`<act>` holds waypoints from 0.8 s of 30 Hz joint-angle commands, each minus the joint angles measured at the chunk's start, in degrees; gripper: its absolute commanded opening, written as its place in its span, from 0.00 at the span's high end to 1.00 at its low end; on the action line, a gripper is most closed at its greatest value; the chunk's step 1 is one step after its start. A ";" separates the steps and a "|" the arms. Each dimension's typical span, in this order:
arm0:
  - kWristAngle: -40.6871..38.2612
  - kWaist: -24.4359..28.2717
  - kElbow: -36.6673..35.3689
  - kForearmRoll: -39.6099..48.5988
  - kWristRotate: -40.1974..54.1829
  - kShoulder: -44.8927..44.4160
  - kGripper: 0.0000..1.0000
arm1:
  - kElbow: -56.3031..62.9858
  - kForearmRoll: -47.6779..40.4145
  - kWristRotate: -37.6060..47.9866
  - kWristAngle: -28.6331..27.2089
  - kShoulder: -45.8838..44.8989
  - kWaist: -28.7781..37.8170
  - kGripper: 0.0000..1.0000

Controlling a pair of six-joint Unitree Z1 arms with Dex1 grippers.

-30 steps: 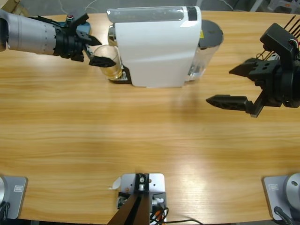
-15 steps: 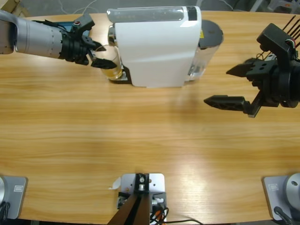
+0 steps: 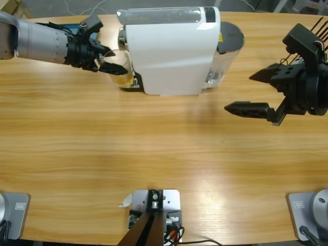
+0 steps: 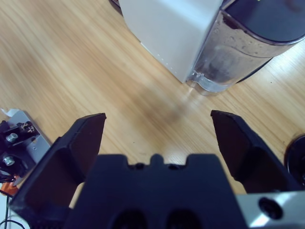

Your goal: Pour coffee

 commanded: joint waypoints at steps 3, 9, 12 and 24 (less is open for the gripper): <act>0.97 5.77 4.20 1.03 -2.52 -7.07 0.65 | 1.50 -0.51 -0.40 0.73 0.34 -0.60 0.00; 4.71 13.11 3.08 -0.27 -7.12 -8.02 0.65 | 1.59 -0.51 -0.41 0.78 0.75 -0.60 0.00; 8.37 14.96 2.06 -1.54 -11.02 -7.07 0.76 | 1.50 -0.53 -0.40 0.80 1.38 -0.60 0.00; 21.66 23.24 -6.24 -2.29 -17.49 1.48 1.00 | 1.59 -0.86 -0.31 0.96 3.14 -0.60 0.00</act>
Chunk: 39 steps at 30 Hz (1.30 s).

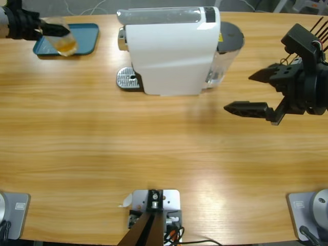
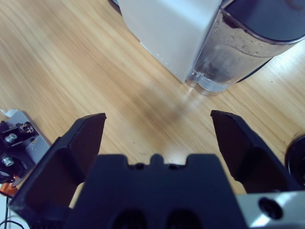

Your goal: Pour coffee

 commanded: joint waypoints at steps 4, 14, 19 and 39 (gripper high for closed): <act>9.74 5.47 -10.79 -1.10 -10.32 12.57 1.00 | 1.48 -0.71 -0.31 0.86 3.75 -0.52 0.00; 11.27 3.51 -12.57 -1.90 -13.48 19.09 1.00 | 1.24 -1.06 -0.38 1.25 6.11 -0.68 0.00; 11.27 1.94 -13.87 -2.79 -13.70 21.66 1.00 | 1.32 -0.99 -0.34 1.27 6.32 -0.79 0.00; 11.48 2.06 -11.23 -2.28 -12.34 14.59 0.00 | -0.73 2.26 -1.45 1.02 4.48 -0.79 0.00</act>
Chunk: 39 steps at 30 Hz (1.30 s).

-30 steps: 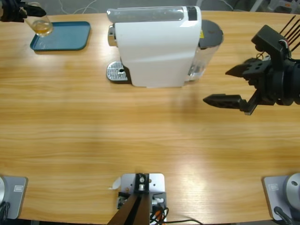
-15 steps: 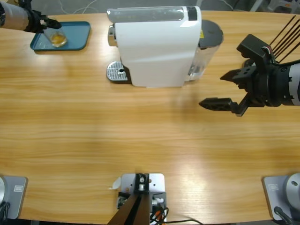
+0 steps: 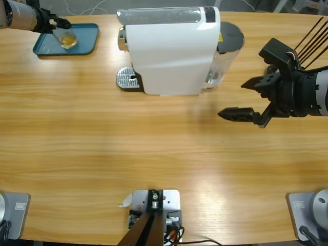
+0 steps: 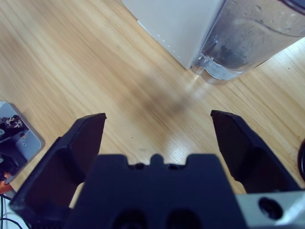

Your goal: Pour coffee

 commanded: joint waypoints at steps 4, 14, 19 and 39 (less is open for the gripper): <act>0.89 0.04 5.15 6.84 1.03 -15.36 0.00 | -2.63 3.73 -2.14 -0.16 -2.45 -0.55 0.00; 1.14 -8.85 19.03 24.68 1.00 -42.98 0.00 | -5.77 8.67 -3.03 -1.41 -8.94 -0.55 0.00; 1.17 -17.04 27.81 28.46 0.89 -54.05 0.00 | -4.67 11.96 -2.91 -3.92 -12.26 -0.55 0.00; -7.71 -26.59 30.65 35.77 4.21 -64.00 0.00 | -1.66 16.21 2.06 -12.85 -16.83 -0.76 0.00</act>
